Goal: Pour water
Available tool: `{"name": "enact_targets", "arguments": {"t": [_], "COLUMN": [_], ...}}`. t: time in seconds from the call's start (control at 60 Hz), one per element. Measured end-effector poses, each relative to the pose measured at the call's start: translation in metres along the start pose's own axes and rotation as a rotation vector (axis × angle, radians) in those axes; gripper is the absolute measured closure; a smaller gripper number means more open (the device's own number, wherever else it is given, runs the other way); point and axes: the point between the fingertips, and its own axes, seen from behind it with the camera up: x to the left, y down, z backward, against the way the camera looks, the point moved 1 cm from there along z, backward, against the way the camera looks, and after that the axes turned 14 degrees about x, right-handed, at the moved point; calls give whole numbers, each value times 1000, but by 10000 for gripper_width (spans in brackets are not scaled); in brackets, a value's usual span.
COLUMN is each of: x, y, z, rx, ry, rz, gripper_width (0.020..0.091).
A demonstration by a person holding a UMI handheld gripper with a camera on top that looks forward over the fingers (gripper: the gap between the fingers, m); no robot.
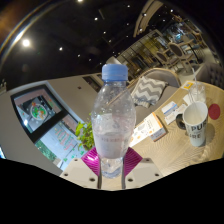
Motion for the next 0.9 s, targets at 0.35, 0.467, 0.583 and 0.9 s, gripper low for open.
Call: {"name": "enact_targets", "arguments": {"t": [0.35, 0.467, 0.583, 0.9], "x": [-37, -45, -50, -50], "y": [-59, -59, -63, -59], "z": [6, 1, 0, 1], "rx": [-21, 7, 5, 86], "ry": [-354, -448, -503, -391], "rz": [-749, -951, -1066, -893], "gripper_width": [849, 846, 846, 847]}}
